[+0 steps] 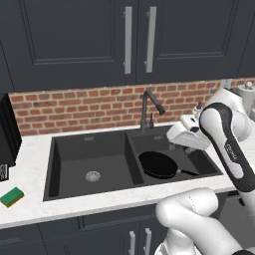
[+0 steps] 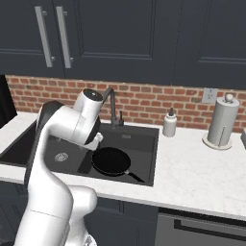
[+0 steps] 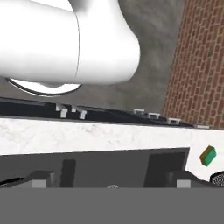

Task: Pick the pan and sponge and place them into the sink. Then turn on the water.

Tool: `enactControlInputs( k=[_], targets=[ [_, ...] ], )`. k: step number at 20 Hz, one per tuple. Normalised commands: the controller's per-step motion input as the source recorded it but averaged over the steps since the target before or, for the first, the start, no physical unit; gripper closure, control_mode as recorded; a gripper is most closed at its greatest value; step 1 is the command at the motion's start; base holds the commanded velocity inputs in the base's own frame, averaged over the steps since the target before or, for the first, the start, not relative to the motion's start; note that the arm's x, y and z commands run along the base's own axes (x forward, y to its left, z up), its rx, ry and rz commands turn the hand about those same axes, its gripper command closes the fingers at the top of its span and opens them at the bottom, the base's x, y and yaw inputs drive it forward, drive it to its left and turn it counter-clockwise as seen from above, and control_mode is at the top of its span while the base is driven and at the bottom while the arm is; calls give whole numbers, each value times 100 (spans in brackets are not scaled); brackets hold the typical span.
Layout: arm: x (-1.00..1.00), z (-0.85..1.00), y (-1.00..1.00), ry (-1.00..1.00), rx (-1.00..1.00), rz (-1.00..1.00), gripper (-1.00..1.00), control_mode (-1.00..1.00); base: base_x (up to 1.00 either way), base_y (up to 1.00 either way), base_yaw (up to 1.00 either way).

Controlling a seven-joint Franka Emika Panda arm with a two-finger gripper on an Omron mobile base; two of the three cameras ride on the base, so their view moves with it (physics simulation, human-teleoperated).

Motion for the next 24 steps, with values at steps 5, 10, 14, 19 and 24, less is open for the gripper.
enactControlInputs(
  k=[5, 10, 14, 19, 24],
  targets=[
    [-8, 0, 72, -16, -4, 27, -100, -100, 0, 0, 0],
    [-12, 0, 76, -24, -5, 15, -100, -100, 0, 0, 0],
    [-16, 0, 74, -20, -3, 7, -100, -100, 0, 0, 0],
    [-11, 0, 76, -11, 0, 6, -100, -100, 0, 0, 0],
    [-2, 0, 79, -1, 0, 7, -100, -100, 0, 0, 0]
  ],
)
